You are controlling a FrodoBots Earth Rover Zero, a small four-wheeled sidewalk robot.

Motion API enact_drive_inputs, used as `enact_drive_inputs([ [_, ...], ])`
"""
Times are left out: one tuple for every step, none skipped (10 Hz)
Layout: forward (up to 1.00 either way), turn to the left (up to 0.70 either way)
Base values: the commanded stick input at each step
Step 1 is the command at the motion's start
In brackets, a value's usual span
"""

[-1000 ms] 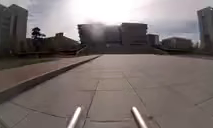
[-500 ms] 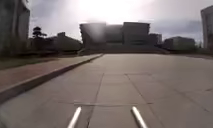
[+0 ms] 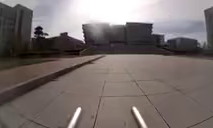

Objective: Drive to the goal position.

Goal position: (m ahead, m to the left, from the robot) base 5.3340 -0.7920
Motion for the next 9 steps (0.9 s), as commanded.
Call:
enact_drive_inputs([
  [1.00, 0.00],
  [1.00, -0.27],
  [1.00, -0.27],
  [1.00, -0.27],
  [1.00, -0.27],
  [1.00, -0.27],
  [1.00, -0.27],
  [1.00, -0.27],
  [1.00, -0.27],
])
